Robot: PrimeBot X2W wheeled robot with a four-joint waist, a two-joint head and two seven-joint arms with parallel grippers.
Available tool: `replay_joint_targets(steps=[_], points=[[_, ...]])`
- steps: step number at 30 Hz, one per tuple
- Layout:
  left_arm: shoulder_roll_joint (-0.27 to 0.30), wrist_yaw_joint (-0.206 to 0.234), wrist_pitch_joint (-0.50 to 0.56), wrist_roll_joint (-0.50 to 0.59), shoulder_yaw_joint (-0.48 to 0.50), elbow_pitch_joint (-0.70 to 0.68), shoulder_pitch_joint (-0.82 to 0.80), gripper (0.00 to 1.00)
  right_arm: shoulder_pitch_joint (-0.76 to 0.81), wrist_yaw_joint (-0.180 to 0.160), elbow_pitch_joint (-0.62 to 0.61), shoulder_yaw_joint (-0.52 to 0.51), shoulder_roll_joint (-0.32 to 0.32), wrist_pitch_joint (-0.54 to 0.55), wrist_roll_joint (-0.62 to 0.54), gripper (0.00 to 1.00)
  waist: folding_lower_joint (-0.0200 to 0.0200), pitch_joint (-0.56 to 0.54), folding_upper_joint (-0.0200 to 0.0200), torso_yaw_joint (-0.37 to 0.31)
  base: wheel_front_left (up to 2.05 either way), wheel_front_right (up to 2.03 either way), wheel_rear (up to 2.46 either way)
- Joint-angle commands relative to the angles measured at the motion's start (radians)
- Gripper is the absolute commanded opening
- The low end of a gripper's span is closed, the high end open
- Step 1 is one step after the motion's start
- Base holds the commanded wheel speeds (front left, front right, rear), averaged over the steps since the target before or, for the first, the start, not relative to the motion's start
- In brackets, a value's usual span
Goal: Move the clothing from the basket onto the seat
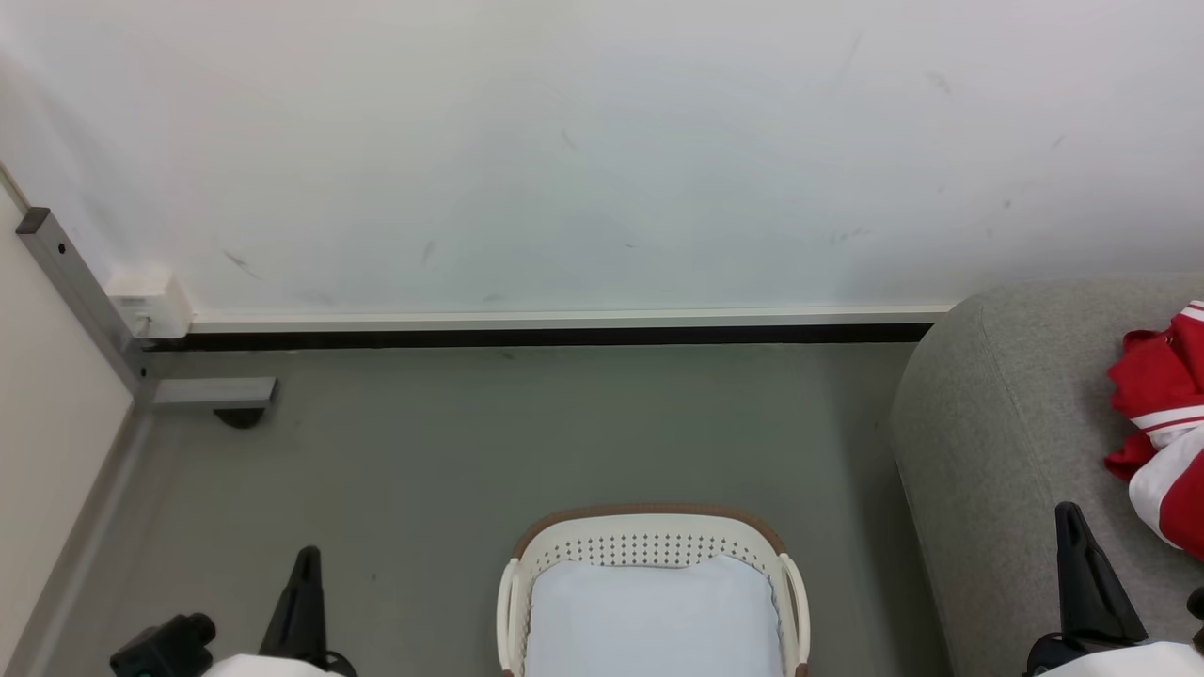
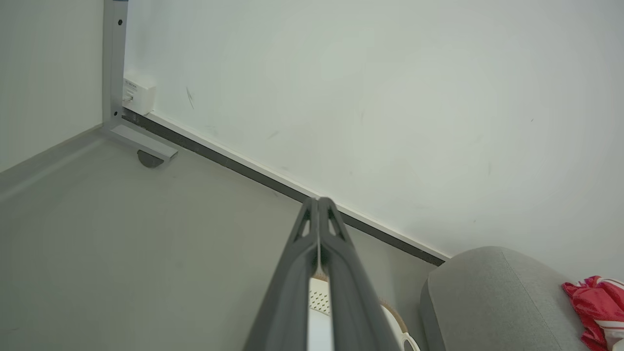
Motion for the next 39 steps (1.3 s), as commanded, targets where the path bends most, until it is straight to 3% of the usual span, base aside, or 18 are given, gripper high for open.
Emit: replay_joint_targets(steps=[1,39], points=[[0.007,-0.001,0.008,-0.035,0.006,-0.023,-0.019,0.0,-0.021,0.0,-0.014,-0.008,-0.003,0.008,0.032,0.0,0.0,0.0,0.0,0.0,0.0,0.0,0.0],[0.004,-0.002,0.147,-0.54,0.027,-0.076,-0.022,0.0,-0.038,-0.001,-0.009,-0.061,0.032,0.148,0.519,0.0,0.0,0.01,0.0,0.017,0.0,0.0,0.0]])
